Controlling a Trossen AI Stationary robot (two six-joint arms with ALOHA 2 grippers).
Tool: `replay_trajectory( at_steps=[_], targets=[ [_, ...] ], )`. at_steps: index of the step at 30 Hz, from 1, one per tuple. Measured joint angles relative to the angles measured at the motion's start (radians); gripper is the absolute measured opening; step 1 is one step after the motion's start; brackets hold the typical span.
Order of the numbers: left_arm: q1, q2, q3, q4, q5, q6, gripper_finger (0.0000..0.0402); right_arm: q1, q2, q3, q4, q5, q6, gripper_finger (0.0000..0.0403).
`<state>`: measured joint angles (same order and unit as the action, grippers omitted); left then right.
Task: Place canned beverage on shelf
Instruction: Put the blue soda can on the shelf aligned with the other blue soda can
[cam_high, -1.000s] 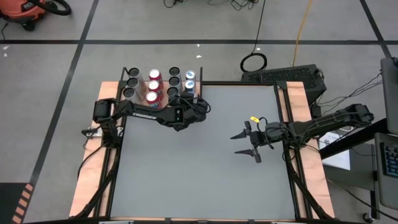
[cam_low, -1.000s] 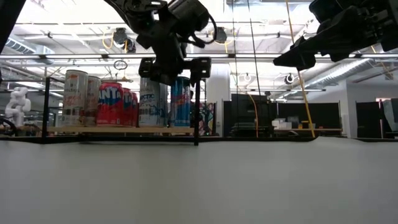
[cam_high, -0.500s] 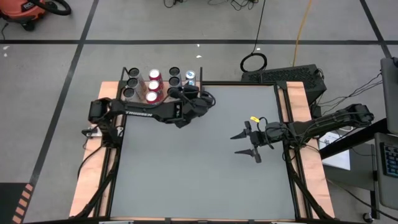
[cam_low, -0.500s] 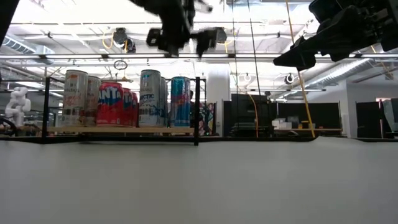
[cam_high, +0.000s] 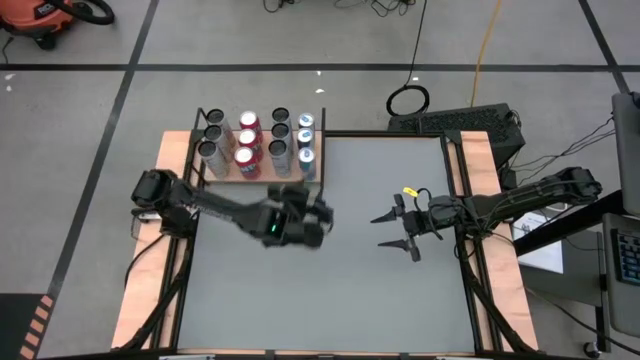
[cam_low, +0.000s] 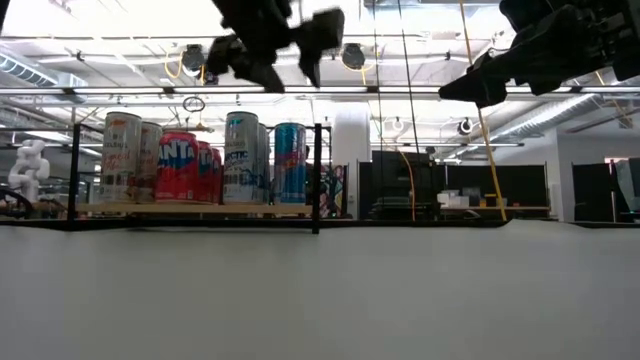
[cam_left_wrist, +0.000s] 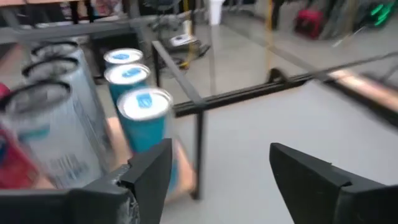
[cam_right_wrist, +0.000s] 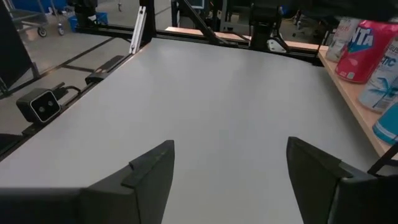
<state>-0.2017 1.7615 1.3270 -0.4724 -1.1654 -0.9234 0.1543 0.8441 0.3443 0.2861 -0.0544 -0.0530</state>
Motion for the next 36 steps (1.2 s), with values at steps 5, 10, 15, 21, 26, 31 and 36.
replay_trajectory(
  at_steps=[5, 10, 15, 21, 26, 31, 36],
  targets=[
    [-0.084, 0.009, -0.080, -0.005, -0.067, -0.171, 0.0249, 0.000, -0.003, 0.000, 0.000, 0.000, -0.016, 0.0242],
    [-0.060, 0.007, -0.139, -0.001, -0.062, -0.272, 0.0242, 0.000, -0.003, 0.000, 0.003, 0.000, -0.012, 0.0242],
    [-0.001, 0.007, -0.178, 0.040, -0.030, -0.217, 0.0241, 0.000, -0.003, 0.000, 0.002, 0.000, 0.017, 0.0242],
    [0.076, 0.008, -0.191, 0.049, 0.014, -0.189, 0.0241, 0.000, -0.003, 0.000, 0.016, 0.005, 0.022, 0.0242],
    [0.109, 0.008, -0.190, 0.058, 0.018, -0.150, 0.0241, 0.000, -0.003, 0.000, 0.025, 0.005, 0.023, 0.0242],
    [0.135, 0.021, -0.190, 0.119, 0.055, -0.086, 0.0241, 0.000, -0.003, 0.000, 0.025, 0.005, 0.023, 0.0242],
    [0.150, 0.074, -0.190, 0.163, 0.074, -0.067, 0.0241, 0.000, -0.003, 0.000, 0.025, 0.005, 0.023, 0.0242]
  ],
)
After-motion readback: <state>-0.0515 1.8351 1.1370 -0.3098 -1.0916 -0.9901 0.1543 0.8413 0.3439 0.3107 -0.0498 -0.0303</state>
